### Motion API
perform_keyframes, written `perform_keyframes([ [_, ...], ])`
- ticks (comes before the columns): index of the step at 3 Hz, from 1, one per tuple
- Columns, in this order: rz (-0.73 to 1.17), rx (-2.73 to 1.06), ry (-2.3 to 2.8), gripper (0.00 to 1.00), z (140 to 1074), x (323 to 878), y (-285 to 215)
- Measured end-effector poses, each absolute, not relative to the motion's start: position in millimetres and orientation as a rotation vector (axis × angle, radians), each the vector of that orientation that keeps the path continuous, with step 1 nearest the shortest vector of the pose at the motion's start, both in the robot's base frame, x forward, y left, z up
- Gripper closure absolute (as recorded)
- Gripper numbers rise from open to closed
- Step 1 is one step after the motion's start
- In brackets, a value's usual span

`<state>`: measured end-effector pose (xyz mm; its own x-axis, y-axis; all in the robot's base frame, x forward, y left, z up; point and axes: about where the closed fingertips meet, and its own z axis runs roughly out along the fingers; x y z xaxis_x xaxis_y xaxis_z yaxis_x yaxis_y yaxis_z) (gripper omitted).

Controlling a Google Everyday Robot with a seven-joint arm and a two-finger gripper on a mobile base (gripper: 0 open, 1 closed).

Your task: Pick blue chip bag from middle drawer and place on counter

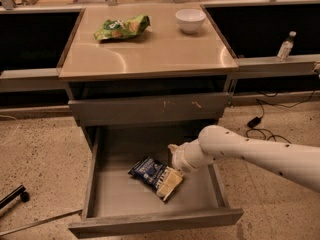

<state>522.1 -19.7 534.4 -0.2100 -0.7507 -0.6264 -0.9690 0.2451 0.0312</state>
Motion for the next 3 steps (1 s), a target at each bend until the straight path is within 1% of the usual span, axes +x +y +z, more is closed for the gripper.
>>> perform_keyframes([
  [2,0.608,-1.553,2.033,0.00,516.4,521.9,-11.9],
  [3,0.604,-1.522,2.078,0.00,472.3,526.2,2.9],
])
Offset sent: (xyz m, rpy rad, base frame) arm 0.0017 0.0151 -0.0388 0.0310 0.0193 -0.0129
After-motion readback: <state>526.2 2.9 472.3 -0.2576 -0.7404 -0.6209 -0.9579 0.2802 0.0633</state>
